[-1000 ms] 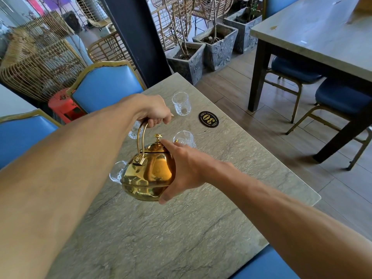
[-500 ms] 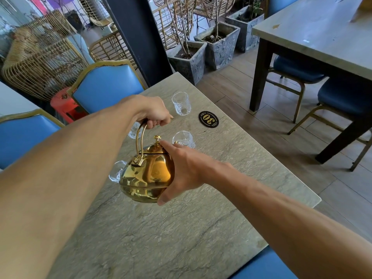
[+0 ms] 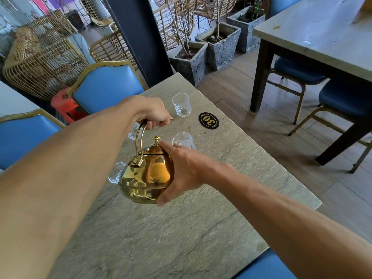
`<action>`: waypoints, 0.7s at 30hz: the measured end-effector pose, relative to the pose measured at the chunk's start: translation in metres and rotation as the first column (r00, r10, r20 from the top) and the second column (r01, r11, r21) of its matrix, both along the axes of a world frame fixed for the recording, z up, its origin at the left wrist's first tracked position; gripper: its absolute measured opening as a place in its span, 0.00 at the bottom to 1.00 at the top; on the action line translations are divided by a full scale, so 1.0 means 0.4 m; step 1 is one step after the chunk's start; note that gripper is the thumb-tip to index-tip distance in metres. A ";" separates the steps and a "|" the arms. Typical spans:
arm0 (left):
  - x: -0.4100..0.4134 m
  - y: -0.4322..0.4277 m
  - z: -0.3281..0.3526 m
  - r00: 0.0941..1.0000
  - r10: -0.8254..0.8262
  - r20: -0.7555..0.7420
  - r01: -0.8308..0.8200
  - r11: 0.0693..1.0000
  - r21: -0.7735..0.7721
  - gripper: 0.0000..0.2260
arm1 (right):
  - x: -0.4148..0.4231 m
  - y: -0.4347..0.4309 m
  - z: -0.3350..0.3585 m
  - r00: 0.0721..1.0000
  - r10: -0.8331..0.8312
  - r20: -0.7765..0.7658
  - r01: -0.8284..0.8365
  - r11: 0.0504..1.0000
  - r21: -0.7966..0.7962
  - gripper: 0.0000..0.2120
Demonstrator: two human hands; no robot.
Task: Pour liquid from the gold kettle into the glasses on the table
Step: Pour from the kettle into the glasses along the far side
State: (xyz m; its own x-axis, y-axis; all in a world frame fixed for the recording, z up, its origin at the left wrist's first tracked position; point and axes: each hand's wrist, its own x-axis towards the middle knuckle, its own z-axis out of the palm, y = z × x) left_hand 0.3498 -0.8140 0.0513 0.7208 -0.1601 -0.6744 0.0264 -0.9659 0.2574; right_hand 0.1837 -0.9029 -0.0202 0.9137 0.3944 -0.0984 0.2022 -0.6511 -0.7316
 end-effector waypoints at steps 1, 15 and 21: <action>0.000 0.000 0.000 1.000 0.001 -0.002 -0.001 1.000 0.000 0.16 | 0.001 0.000 -0.001 1.000 0.001 0.001 -0.001 1.000 -0.004 0.65; 0.002 0.001 -0.003 1.000 0.015 -0.024 -0.014 1.000 0.011 0.23 | 0.017 0.001 -0.020 1.000 0.011 0.004 -0.011 1.000 0.010 0.65; -0.007 0.001 0.007 1.000 0.016 -0.014 -0.016 1.000 -0.003 0.24 | 0.014 0.001 -0.022 1.000 0.011 -0.002 -0.011 1.000 0.010 0.65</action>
